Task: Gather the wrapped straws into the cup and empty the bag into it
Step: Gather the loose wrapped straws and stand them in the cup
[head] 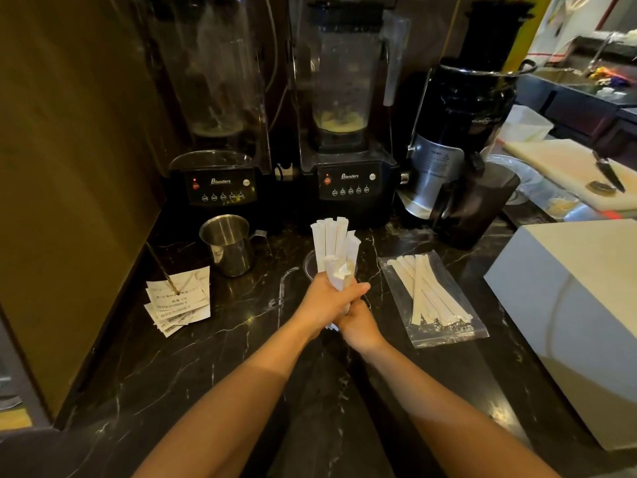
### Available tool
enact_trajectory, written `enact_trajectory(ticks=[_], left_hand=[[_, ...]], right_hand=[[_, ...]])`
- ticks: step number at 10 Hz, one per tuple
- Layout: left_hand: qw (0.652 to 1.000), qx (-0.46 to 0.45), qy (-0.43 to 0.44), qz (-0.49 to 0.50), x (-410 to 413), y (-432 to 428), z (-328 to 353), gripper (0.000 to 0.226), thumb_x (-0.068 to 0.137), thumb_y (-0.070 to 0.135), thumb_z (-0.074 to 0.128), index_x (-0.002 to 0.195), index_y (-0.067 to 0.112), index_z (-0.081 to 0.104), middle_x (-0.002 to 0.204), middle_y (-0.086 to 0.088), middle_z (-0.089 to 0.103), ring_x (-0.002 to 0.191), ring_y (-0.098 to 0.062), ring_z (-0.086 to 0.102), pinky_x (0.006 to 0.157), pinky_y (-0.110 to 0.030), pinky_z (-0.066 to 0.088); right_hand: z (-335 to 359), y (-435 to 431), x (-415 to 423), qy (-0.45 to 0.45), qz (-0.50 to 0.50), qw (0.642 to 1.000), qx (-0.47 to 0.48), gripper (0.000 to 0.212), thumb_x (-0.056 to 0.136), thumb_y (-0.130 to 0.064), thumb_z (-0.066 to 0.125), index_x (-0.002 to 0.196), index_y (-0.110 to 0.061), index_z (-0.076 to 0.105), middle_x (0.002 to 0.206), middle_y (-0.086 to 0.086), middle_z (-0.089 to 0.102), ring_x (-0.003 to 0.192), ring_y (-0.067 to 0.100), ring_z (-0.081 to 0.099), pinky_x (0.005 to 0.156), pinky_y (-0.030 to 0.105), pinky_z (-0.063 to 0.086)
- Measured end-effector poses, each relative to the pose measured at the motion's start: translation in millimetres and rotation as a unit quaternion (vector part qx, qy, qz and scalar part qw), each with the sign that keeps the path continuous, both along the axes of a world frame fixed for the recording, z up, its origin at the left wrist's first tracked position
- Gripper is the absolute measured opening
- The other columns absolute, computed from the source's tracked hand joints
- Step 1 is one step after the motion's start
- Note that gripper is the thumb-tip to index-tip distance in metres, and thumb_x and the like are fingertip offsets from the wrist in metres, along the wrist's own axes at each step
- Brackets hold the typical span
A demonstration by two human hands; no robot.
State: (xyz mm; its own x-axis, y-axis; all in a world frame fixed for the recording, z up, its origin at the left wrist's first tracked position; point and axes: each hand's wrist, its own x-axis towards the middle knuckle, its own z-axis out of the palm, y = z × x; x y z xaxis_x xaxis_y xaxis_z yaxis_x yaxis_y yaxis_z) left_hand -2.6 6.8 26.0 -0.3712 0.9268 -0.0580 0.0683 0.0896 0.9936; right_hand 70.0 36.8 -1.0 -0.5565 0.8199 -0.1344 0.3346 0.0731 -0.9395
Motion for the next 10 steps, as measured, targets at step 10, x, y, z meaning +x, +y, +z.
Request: enact_trajectory(ticks=[10], left_hand=[[0.995,0.005,0.05,-0.084,-20,13,-11,0.032,0.073,0.001,0.07,0.103,0.007,0.062,0.087,0.003,0.066,0.074,0.009,0.064,0.076,-0.01,0.052]], right_hand=[[-13,20,3,0.044,0.068,0.995,-0.051,0.041,0.087,0.007,0.048,0.125,-0.01,0.046,0.108,-0.004,0.052,0.106,0.01,0.049,0.092,0.018,0.044]])
